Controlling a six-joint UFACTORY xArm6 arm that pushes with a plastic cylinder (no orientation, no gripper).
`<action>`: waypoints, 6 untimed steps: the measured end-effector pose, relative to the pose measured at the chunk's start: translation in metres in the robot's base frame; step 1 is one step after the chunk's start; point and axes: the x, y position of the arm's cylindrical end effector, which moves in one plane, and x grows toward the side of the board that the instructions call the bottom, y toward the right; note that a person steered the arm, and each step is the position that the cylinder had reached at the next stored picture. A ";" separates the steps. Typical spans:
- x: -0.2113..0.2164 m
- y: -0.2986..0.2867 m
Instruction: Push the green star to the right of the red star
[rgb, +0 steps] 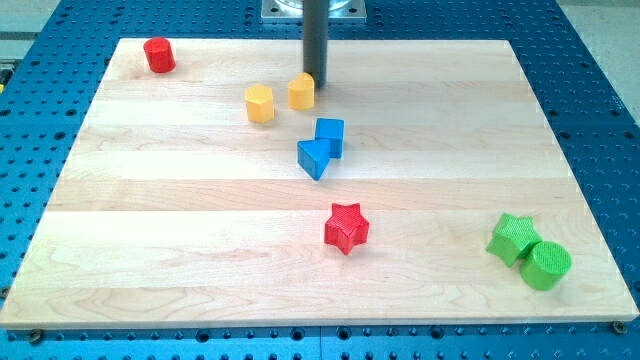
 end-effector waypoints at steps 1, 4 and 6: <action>-0.016 0.000; 0.096 0.260; 0.246 0.327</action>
